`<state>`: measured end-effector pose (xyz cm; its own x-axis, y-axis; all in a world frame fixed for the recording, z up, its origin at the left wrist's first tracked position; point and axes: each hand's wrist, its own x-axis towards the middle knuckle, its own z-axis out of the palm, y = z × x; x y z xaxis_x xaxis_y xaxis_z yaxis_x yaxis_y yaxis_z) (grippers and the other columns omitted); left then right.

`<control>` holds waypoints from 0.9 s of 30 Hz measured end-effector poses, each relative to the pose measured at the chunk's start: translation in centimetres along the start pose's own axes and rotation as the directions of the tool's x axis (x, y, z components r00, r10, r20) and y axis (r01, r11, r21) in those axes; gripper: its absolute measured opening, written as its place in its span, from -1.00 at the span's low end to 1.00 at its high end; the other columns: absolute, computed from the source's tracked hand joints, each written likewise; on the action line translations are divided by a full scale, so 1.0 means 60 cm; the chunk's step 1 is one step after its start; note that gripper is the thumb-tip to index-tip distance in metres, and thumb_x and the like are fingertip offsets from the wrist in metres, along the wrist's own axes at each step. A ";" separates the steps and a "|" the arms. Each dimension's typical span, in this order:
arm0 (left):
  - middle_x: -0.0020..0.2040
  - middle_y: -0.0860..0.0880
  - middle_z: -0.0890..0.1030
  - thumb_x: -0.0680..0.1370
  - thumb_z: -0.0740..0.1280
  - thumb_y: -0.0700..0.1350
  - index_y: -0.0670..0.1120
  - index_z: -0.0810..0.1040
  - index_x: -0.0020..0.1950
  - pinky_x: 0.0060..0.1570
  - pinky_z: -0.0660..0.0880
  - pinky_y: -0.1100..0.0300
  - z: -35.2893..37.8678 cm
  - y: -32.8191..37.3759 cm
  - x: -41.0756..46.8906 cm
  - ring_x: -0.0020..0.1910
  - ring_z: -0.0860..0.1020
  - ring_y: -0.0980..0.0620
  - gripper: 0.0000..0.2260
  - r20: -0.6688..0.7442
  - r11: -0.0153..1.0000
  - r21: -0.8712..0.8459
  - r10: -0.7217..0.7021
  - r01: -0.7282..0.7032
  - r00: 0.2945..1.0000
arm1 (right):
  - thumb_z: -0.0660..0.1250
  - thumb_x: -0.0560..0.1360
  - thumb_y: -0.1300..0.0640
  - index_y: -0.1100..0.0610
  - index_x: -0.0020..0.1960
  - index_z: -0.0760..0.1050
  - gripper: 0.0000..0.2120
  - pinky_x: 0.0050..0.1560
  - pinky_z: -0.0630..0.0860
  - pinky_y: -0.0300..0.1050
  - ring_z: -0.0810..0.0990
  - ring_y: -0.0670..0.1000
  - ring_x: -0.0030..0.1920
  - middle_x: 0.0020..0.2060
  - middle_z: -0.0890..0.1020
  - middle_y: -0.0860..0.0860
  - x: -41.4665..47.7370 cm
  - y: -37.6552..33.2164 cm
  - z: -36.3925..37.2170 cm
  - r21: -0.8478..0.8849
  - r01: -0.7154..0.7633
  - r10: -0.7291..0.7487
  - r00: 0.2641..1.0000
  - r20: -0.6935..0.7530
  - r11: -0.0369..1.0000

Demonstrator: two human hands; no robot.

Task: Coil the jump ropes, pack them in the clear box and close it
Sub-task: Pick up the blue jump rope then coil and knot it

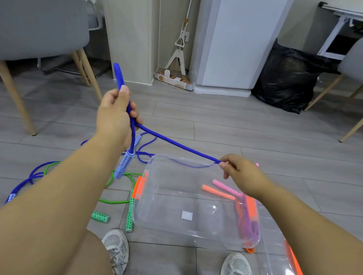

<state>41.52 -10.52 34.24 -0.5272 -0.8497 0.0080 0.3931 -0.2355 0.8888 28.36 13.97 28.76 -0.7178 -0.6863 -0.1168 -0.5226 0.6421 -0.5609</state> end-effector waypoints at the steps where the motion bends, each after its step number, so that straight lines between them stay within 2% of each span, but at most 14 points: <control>1: -0.35 0.00 0.40 0.62 0.19 -0.01 -0.01 0.40 -0.11 -0.49 0.38 0.26 0.001 -0.003 -0.002 -0.53 0.34 0.14 -0.86 0.013 0.999 0.051 0.000 -0.001 1.000 | 0.16 0.59 0.06 -0.01 -0.07 0.41 -0.90 -0.28 0.36 -0.23 0.45 -0.08 -0.31 -0.27 0.59 -0.05 0.000 -0.005 -0.001 0.014 -0.010 0.010 1.000 -0.024 1.000; 3: -0.32 0.00 0.47 0.62 0.18 0.03 0.02 0.40 -0.09 -0.43 0.44 0.20 0.006 -0.008 -0.010 -0.48 0.40 0.12 -0.87 0.040 0.986 0.166 -0.020 0.013 0.999 | 0.17 0.58 0.09 0.02 -0.06 0.42 -0.92 -0.33 0.34 -0.28 0.43 -0.15 -0.36 -0.31 0.55 -0.07 0.000 -0.026 -0.003 0.020 0.023 -0.022 0.998 -0.055 1.000; 5: -0.28 -0.02 0.54 0.62 0.18 0.04 0.04 0.39 -0.08 -0.34 0.49 0.15 0.013 -0.013 -0.020 -0.43 0.48 0.07 -0.88 0.072 0.965 0.261 -0.043 0.023 0.996 | 0.20 0.57 0.11 0.01 -0.13 0.44 -0.89 -0.30 0.34 -0.28 0.43 -0.17 -0.35 -0.34 0.51 -0.10 -0.005 -0.061 -0.006 0.041 0.120 -0.117 0.991 -0.065 0.992; 8: -0.23 -0.03 0.63 0.62 0.17 0.04 0.07 0.38 -0.07 -0.24 0.53 0.12 0.023 -0.022 -0.037 -0.34 0.59 0.02 -0.90 0.171 0.930 0.368 -0.097 0.028 0.980 | 0.21 0.57 0.12 0.04 -0.14 0.48 -0.87 -0.23 0.39 -0.33 0.45 -0.18 -0.34 -0.36 0.51 -0.12 -0.015 -0.114 -0.010 0.152 0.227 -0.220 0.973 -0.065 0.962; 9: -0.23 -0.02 0.64 0.62 0.17 0.03 0.07 0.38 -0.06 -0.22 0.54 0.11 0.026 -0.027 -0.043 -0.32 0.61 0.01 -0.91 0.204 0.917 0.398 -0.118 0.028 0.972 | 0.21 0.57 0.12 0.06 -0.15 0.49 -0.85 -0.26 0.37 -0.35 0.43 -0.17 -0.37 -0.37 0.51 -0.11 -0.017 -0.128 -0.010 0.192 0.249 -0.237 0.968 -0.080 0.949; 12: -0.25 -0.03 0.67 0.63 0.16 0.02 0.07 0.37 -0.05 -0.21 0.56 0.11 0.038 -0.039 -0.061 -0.29 0.65 -0.02 -0.91 0.295 0.884 0.467 -0.180 0.023 0.939 | 0.21 0.57 0.11 0.13 -0.19 0.52 -0.79 -0.41 0.29 -0.40 0.36 -0.19 -0.47 -0.39 0.51 -0.06 -0.012 -0.153 -0.007 0.297 0.253 -0.215 0.964 -0.156 0.921; 15: -0.30 -0.07 0.67 0.63 0.17 0.00 0.03 0.37 -0.05 -0.16 0.59 0.04 0.048 -0.052 -0.075 -0.28 0.66 -0.07 -0.90 0.337 0.883 0.466 -0.235 0.056 0.912 | 0.21 0.57 0.11 0.10 -0.16 0.52 -0.82 -0.40 0.31 -0.45 0.40 -0.24 -0.48 -0.40 0.52 -0.10 -0.001 -0.161 -0.003 0.383 0.209 -0.134 0.968 -0.214 0.900; 18: -0.36 -0.08 0.65 0.63 0.15 0.00 0.00 0.38 -0.02 -0.14 0.60 0.00 0.054 -0.060 -0.084 -0.33 0.65 -0.10 -0.90 0.342 0.879 0.469 -0.275 0.091 0.899 | 0.22 0.56 0.09 0.08 -0.13 0.51 -0.86 -0.30 0.35 -0.37 0.44 -0.19 -0.37 -0.37 0.53 -0.10 0.010 -0.161 -0.003 0.381 0.198 -0.088 0.954 -0.288 0.903; 22: -0.43 -0.03 0.60 0.63 0.14 0.01 -0.02 0.39 0.04 -0.12 0.60 -0.01 0.062 -0.063 -0.090 -0.37 0.62 -0.08 -0.87 0.329 0.883 0.450 -0.303 0.134 0.894 | 0.23 0.56 0.08 0.07 -0.11 0.52 -0.87 -0.28 0.37 -0.31 0.45 -0.16 -0.34 -0.35 0.54 -0.08 0.019 -0.157 -0.006 0.349 0.193 -0.069 0.938 -0.339 0.917; 25: -0.48 0.02 0.48 0.63 0.16 0.00 -0.02 0.40 0.01 -0.10 0.56 -0.04 0.065 -0.067 -0.089 -0.50 0.50 0.00 -0.88 0.317 0.886 0.423 -0.341 0.190 0.885 | 0.25 0.55 0.07 0.06 -0.11 0.54 -0.87 -0.31 0.35 -0.32 0.44 -0.15 -0.34 -0.35 0.54 -0.09 0.018 -0.155 -0.004 0.271 0.203 -0.106 0.937 -0.334 0.941; 27: -0.50 0.05 0.37 0.63 0.16 -0.02 -0.02 0.39 -0.01 -0.24 0.53 0.02 0.068 -0.067 -0.089 -0.56 0.35 0.08 -0.89 0.305 0.885 0.404 -0.368 0.231 0.878 | 0.26 0.54 0.06 0.06 -0.11 0.55 -0.87 -0.34 0.33 -0.33 0.43 -0.15 -0.36 -0.34 0.55 -0.08 0.017 -0.153 -0.003 0.234 0.217 -0.136 0.938 -0.319 0.948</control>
<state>39.68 -3.13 32.47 -0.8374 -0.5160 -0.1805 -0.0782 -0.2137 0.9738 32.32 7.45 33.93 -0.7486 -0.6224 0.2284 -0.5438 0.3793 -0.7486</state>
